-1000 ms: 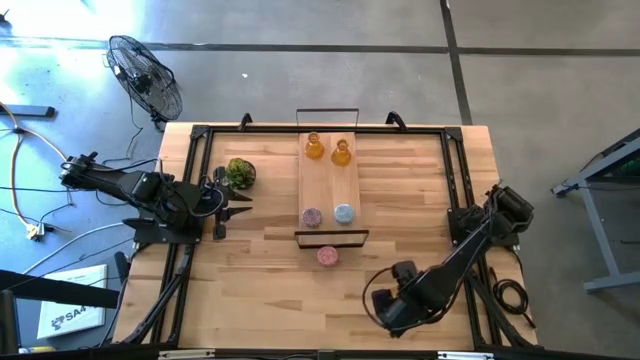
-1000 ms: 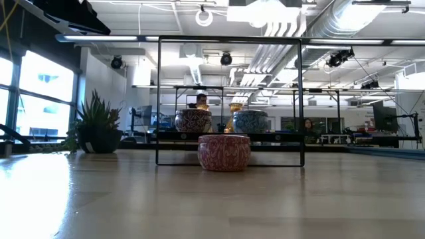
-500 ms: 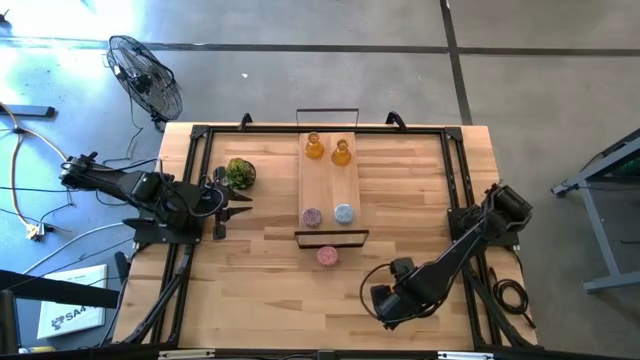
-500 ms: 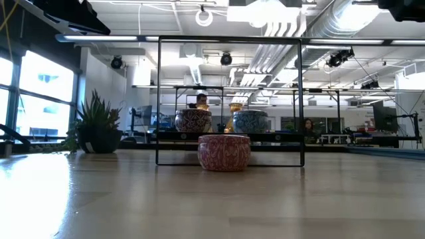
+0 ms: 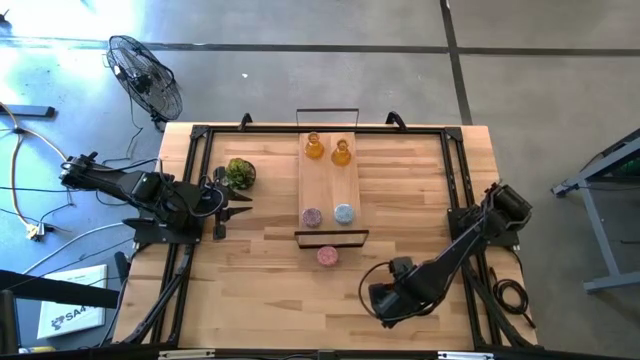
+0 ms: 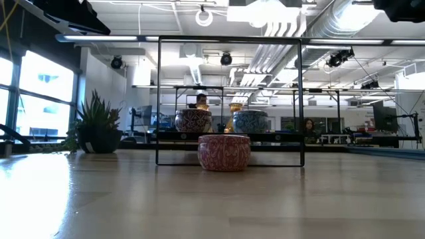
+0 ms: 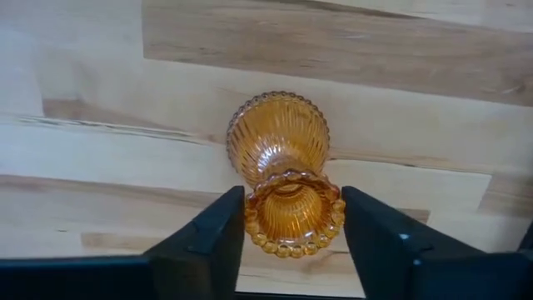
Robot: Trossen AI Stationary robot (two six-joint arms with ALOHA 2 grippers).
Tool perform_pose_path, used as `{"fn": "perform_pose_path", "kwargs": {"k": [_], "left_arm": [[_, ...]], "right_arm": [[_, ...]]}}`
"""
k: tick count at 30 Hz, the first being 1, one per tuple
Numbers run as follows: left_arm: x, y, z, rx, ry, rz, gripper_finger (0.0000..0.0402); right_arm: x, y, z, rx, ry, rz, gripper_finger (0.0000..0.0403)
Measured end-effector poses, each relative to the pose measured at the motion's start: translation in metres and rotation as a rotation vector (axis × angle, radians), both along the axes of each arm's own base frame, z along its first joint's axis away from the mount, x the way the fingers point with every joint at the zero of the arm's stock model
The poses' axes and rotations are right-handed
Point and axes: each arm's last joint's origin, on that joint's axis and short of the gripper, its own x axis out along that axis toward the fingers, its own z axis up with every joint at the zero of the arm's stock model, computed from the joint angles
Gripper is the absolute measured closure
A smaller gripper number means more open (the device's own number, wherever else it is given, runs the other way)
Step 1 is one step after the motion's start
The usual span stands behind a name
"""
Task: Pick & Place candle stick holders
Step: Put the orange glass candle holder on the shelf
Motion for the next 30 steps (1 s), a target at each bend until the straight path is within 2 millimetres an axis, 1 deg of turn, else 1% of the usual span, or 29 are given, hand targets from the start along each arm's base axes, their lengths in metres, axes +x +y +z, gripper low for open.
{"fn": "perform_pose_path", "kwargs": {"k": [2, 8, 14, 17, 20, 25, 30], "left_arm": [[0.000, 0.000, 0.000, 0.000, 0.000, 0.000, 0.0310], [0.000, 0.000, 0.000, 0.000, 0.000, -0.001, 0.0310], [0.000, 0.000, 0.000, 0.000, 0.000, -0.001, 0.0310], [0.000, 0.000, 0.000, 0.000, 0.000, 0.000, 0.0310], [0.000, 0.000, 0.000, 0.001, 0.000, 0.000, 0.0310], [0.000, 0.000, 0.000, 0.000, 0.000, 0.000, 0.0310], [0.000, 0.000, 0.000, 0.000, 0.000, -0.001, 0.0310]], "right_arm": [[0.000, -0.001, 0.000, -0.002, 0.004, -0.007, 0.0245], [0.001, -0.003, 0.000, -0.008, 0.011, -0.001, 0.0245], [0.001, -0.004, 0.000, -0.023, 0.003, 0.046, 0.0245], [0.000, -0.006, 0.004, -0.053, 0.005, 0.051, 0.0245], [0.000, -0.006, 0.013, -0.075, 0.009, 0.055, 0.0245], [0.001, -0.009, 0.035, -0.102, 0.035, 0.065, 0.0245], [0.002, -0.019, 0.059, -0.151, 0.057, 0.083, 0.0245]]}}
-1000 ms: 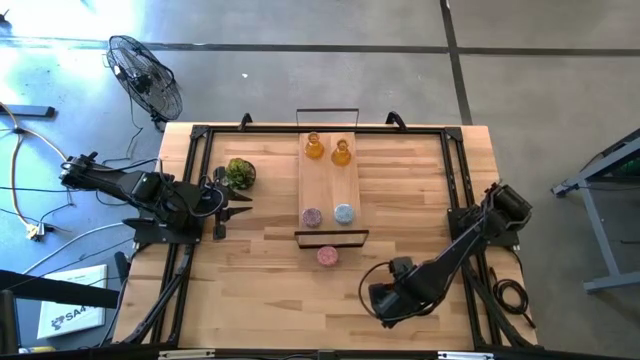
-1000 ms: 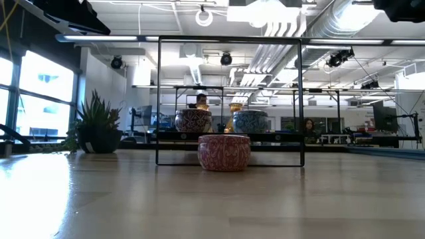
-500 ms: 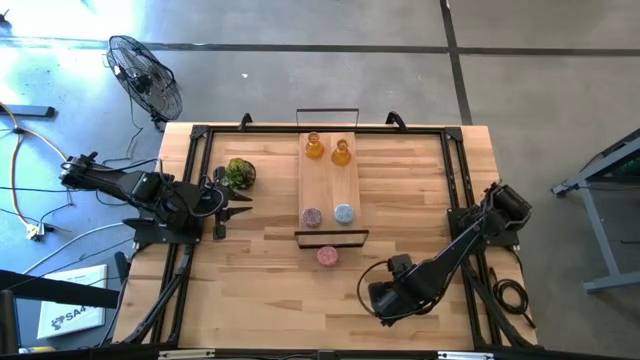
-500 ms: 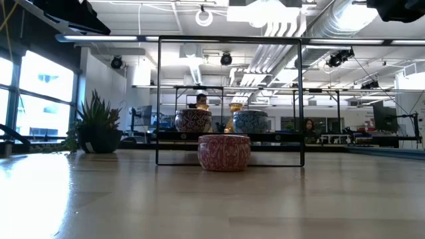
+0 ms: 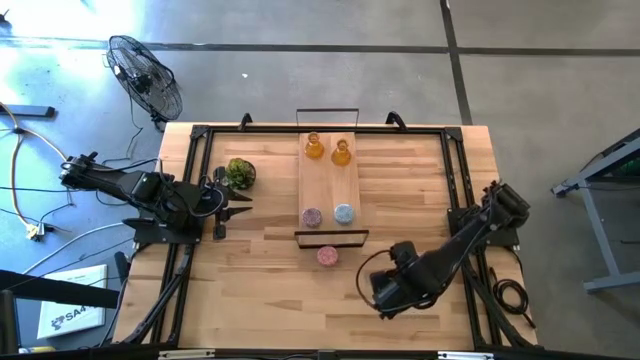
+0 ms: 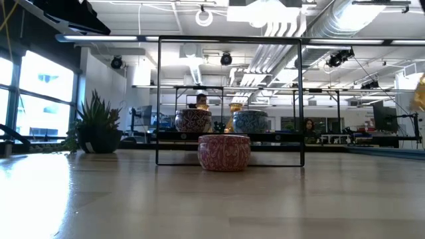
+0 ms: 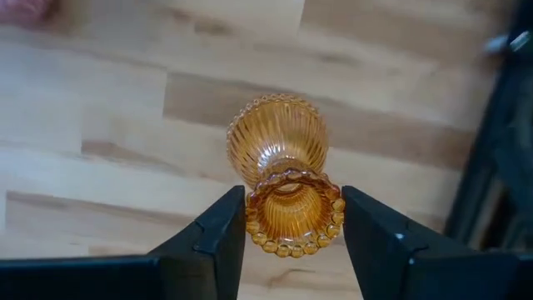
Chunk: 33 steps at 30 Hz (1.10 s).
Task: Pick & Place candle stick holders
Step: Put the orange glass candle holder on the shelf
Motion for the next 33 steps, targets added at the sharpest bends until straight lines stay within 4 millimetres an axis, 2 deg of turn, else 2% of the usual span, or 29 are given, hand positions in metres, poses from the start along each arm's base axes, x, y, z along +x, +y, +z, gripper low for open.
{"fn": "perform_pose_path", "kwargs": {"k": [3, 8, 13, 17, 26, 33], "left_arm": [[0.000, 0.000, 0.000, 0.000, 0.000, 0.000, 0.0310], [0.000, 0.000, 0.000, 0.000, 0.000, 0.000, 0.0310], [0.000, 0.000, 0.000, 0.000, 0.000, 0.000, 0.0310], [0.000, 0.000, 0.000, 0.000, 0.000, 0.001, 0.0310], [0.000, 0.000, 0.000, 0.000, 0.000, 0.000, 0.0310], [0.000, 0.000, 0.000, 0.000, 0.000, 0.000, 0.0310]], "right_arm": [[0.005, -0.010, 0.016, -0.011, -0.010, 0.040, 0.0245], [0.007, -0.037, 0.035, -0.048, -0.091, 0.110, 0.0245], [0.010, -0.066, 0.045, -0.077, -0.118, 0.157, 0.0245], [0.005, -0.087, 0.061, -0.109, -0.170, 0.182, 0.0245], [-0.005, -0.113, 0.080, -0.131, -0.223, 0.236, 0.0245], [-0.006, -0.151, 0.090, -0.210, -0.215, 0.296, 0.0245]]}}
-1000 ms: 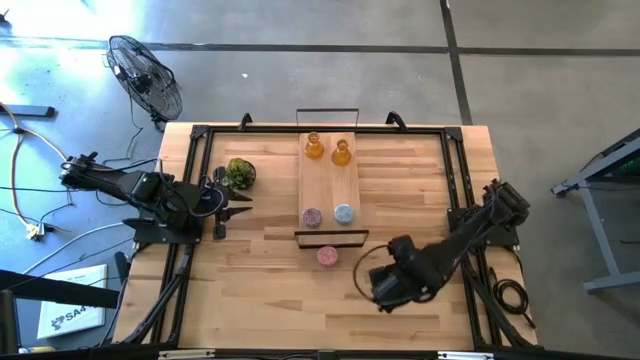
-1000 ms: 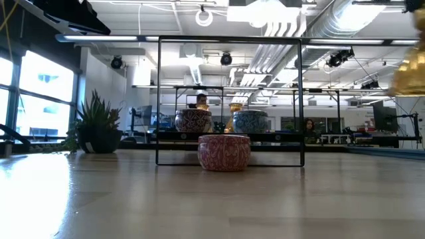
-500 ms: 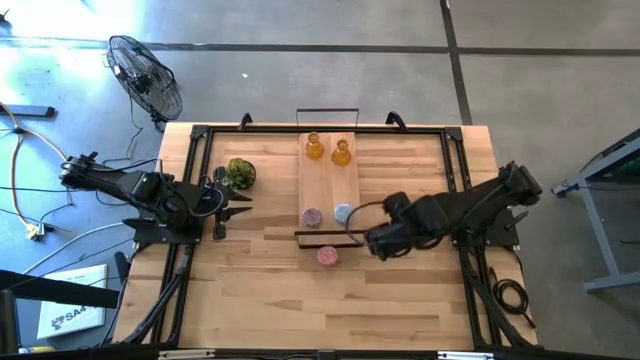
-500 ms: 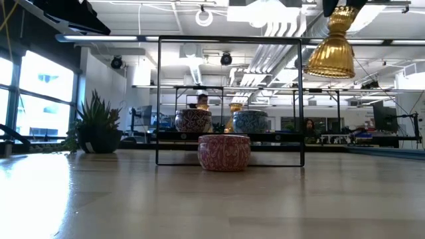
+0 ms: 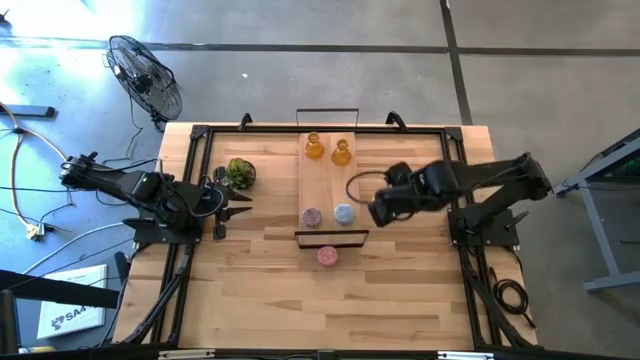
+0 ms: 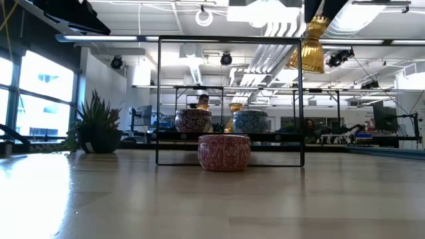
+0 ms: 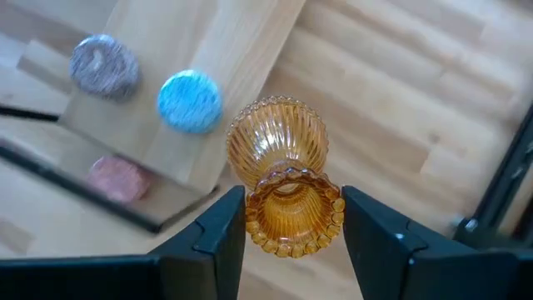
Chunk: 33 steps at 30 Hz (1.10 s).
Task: Pick & Place candle stick holders
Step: Put the orange glass candle holder on the shelf
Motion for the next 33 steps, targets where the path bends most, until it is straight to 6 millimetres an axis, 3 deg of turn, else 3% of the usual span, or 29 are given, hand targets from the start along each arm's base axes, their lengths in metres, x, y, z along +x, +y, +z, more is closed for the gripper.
{"fn": "perform_pose_path", "kwargs": {"k": [7, 15, 23, 33], "left_arm": [[0.000, 0.000, 0.000, 0.000, 0.000, 0.000, 0.0310], [0.000, 0.000, 0.000, 0.000, 0.000, 0.000, 0.0310], [0.000, 0.000, 0.000, 0.000, 0.000, 0.000, 0.0310], [0.000, 0.000, 0.000, 0.000, 0.000, 0.000, 0.0310]], "right_arm": [[0.006, -0.043, 0.001, -0.061, 0.058, 0.093, 0.0245], [0.027, -0.087, -0.007, -0.056, 0.039, 0.216, 0.0245], [0.050, -0.136, -0.025, -0.010, -0.007, 0.300, 0.0245], [0.082, -0.161, -0.058, 0.050, -0.043, 0.405, 0.0245]]}}
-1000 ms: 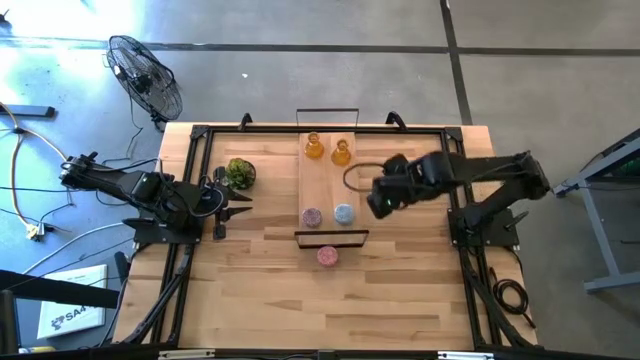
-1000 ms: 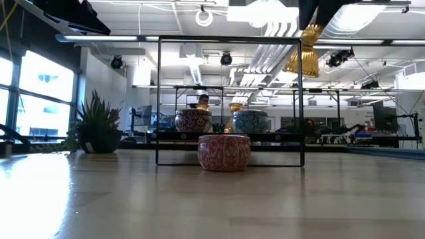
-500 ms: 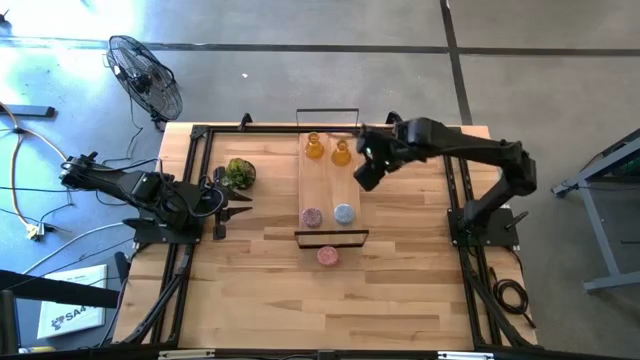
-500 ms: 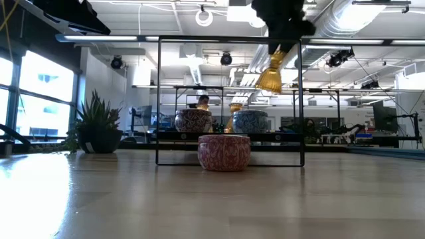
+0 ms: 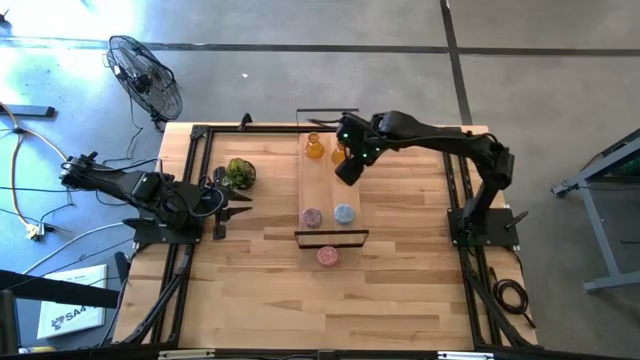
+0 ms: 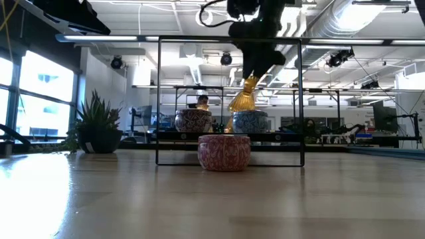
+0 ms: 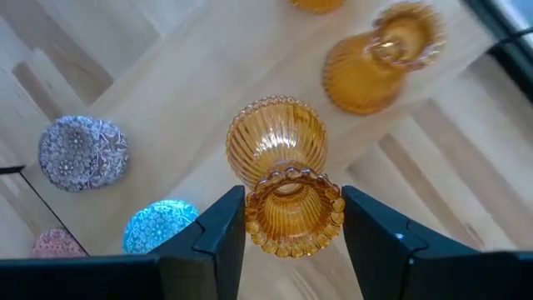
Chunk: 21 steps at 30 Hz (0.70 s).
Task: Pick & Place candle stick holders
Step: Put the orange glass candle holder on the shelf
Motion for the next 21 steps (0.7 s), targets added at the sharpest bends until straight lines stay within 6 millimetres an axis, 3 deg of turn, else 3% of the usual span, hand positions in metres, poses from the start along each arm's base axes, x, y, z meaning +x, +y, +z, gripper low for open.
{"fn": "perform_pose_path", "kwargs": {"k": [12, 21], "left_arm": [[0.000, 0.000, 0.000, 0.000, 0.000, 0.000, 0.0310], [0.000, 0.000, 0.000, 0.000, 0.000, 0.000, 0.0310]], "right_arm": [[0.017, -0.011, -0.032, 0.036, 0.068, 0.022, 0.0245], [0.022, -0.015, -0.037, 0.014, 0.057, 0.012, 0.0234]]}}
